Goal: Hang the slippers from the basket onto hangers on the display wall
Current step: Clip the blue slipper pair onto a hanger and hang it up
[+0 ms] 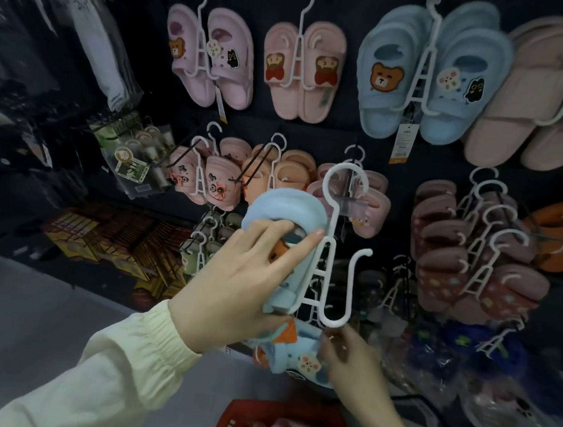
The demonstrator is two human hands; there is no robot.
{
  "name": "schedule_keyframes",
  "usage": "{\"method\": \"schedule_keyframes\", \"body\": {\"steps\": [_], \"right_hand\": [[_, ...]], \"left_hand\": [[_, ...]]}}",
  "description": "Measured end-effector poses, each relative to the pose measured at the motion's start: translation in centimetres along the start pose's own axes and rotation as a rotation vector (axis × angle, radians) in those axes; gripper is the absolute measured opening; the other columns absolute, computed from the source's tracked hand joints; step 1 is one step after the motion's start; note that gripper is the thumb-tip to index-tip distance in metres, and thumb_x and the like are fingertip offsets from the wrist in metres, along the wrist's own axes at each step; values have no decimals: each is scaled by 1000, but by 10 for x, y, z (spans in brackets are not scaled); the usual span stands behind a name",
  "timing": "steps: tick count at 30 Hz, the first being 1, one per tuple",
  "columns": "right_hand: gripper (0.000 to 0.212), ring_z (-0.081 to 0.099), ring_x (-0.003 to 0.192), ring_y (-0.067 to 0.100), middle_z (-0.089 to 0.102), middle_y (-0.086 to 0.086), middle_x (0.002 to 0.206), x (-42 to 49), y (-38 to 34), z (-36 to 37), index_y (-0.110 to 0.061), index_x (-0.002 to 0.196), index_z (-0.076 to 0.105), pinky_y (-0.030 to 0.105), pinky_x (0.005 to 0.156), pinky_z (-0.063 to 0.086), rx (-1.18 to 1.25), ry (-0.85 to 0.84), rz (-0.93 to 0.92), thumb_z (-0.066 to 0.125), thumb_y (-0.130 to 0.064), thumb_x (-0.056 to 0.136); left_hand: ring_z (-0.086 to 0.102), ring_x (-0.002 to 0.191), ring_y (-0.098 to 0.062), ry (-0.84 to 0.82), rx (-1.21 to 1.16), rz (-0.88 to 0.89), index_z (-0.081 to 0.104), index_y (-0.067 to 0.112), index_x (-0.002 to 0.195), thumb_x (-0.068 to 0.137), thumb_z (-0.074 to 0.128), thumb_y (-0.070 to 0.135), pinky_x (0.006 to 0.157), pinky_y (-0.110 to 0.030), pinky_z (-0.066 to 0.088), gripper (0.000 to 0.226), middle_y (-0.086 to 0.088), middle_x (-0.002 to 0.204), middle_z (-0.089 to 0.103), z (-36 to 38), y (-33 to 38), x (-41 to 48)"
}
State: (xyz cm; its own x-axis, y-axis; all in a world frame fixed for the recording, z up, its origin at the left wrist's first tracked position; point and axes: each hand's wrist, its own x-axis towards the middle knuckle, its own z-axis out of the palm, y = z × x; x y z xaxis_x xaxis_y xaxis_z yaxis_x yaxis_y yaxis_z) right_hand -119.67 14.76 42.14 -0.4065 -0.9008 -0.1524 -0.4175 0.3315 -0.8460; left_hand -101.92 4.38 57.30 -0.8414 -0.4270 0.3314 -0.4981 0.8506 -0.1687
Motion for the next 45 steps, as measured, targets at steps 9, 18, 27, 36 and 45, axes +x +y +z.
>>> {"method": "schedule_keyframes", "body": {"steps": [9,18,27,36,45], "right_hand": [[10,60,86,3,60,-11,94,-3,11,16,-30,95,58,19,73,50,-99,119,-147,60,-20,96],[42,57,100,5,44,-9,116,5,23,14,-31,113,52,12,81,47,-35,-6,-81,78,-21,82],[83,57,120,3,55,-14,134,5,31,23,-31,135,41,27,96,50,249,-474,-140,91,-35,69],[76,64,99,10,59,-6,125,8,46,27,-42,129,46,33,85,56,230,-433,-89,90,-36,67],[73,57,120,2,59,-19,130,30,26,-18,-39,133,48,34,97,51,70,-27,-200,87,-33,71]], "left_hand": [[42,118,-30,19,-15,11,31,12,155,68,77,58,91,-44,50,109,-13,134,46,2,6,4],[42,118,-32,20,-51,-15,29,12,156,71,73,57,93,-48,49,106,-14,135,45,2,4,8],[42,120,-30,14,-93,-10,29,14,156,64,83,56,94,-45,51,114,-12,136,45,2,7,3],[41,121,-29,9,-106,-22,28,15,156,65,82,57,95,-44,51,114,-11,137,44,3,8,-4],[40,123,-29,-43,-120,7,29,19,156,73,67,61,95,-45,50,101,-11,139,44,10,4,-9]]}}
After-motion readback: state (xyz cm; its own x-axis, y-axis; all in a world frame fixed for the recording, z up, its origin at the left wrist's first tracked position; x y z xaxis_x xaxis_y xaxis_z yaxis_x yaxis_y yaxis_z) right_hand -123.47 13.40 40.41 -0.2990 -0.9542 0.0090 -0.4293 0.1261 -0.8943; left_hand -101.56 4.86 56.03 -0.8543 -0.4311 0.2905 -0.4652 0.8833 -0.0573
